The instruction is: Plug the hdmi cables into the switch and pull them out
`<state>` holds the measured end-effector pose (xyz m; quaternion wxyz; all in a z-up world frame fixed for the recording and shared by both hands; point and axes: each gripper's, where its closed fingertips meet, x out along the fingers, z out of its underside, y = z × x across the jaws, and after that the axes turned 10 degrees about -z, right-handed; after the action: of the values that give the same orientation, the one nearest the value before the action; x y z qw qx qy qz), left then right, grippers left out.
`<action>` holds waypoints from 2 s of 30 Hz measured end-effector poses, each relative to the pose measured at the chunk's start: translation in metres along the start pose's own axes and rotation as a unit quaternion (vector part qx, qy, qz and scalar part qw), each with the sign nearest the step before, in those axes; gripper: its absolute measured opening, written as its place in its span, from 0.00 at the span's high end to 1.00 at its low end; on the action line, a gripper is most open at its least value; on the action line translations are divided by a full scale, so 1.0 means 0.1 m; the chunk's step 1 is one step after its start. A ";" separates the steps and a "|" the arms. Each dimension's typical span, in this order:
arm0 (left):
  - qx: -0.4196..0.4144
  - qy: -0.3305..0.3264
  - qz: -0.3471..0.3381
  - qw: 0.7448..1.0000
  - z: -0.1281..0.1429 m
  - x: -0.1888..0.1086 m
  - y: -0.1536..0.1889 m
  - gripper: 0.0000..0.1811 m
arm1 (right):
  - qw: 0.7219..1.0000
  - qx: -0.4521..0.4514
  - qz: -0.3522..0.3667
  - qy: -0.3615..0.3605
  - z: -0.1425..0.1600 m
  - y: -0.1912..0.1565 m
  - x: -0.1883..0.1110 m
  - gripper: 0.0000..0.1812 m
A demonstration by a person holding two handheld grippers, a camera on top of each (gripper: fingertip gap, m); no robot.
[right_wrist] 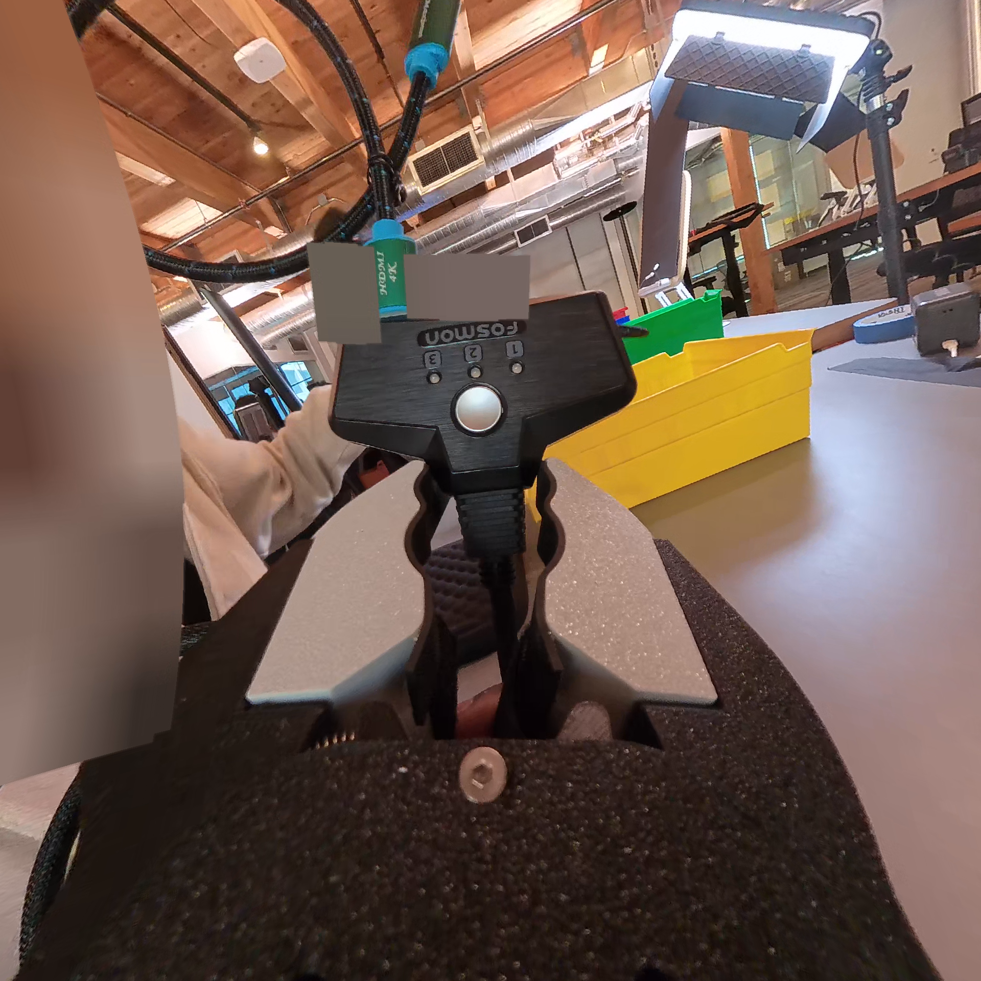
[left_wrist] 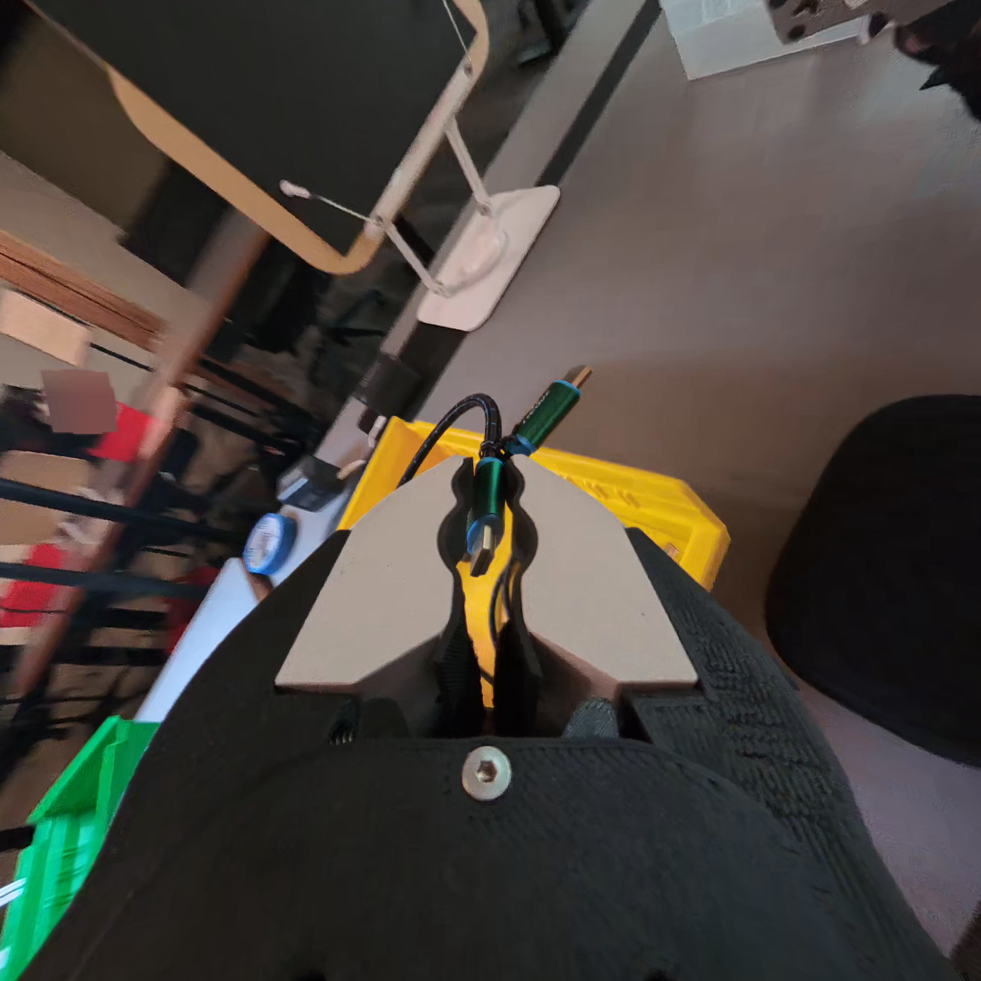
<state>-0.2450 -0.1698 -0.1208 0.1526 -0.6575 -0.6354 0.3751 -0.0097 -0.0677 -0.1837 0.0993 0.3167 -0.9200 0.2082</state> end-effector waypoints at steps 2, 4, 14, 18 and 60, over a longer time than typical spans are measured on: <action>0.048 0.006 -0.053 0.997 -0.12 -0.02 0.15 0.94 | 1.000 -0.004 0.004 -0.003 0.00 0.00 0.00 0.79; 0.092 0.006 -0.095 0.991 -0.19 -0.03 0.33 0.94 | 1.000 -0.008 0.005 -0.005 0.00 -0.01 0.00 0.79; 0.124 0.007 -0.101 0.987 -0.18 0.06 1.83 0.94 | 1.000 -0.014 0.008 -0.008 -0.01 -0.01 0.00 0.79; 0.086 0.005 -0.068 0.994 0.06 0.10 2.15 0.94 | 1.000 -0.018 0.011 -0.016 0.01 -0.01 0.02 0.79; -0.720 -0.121 0.267 0.630 0.19 -0.21 2.50 0.88 | 0.999 -0.007 0.018 -0.038 0.10 0.01 0.05 0.79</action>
<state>-0.0755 -0.2317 -0.2967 -0.5536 -0.6480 -0.5132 -0.1012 -0.0147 -0.0738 -0.1918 0.0628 0.3072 -0.9302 0.1909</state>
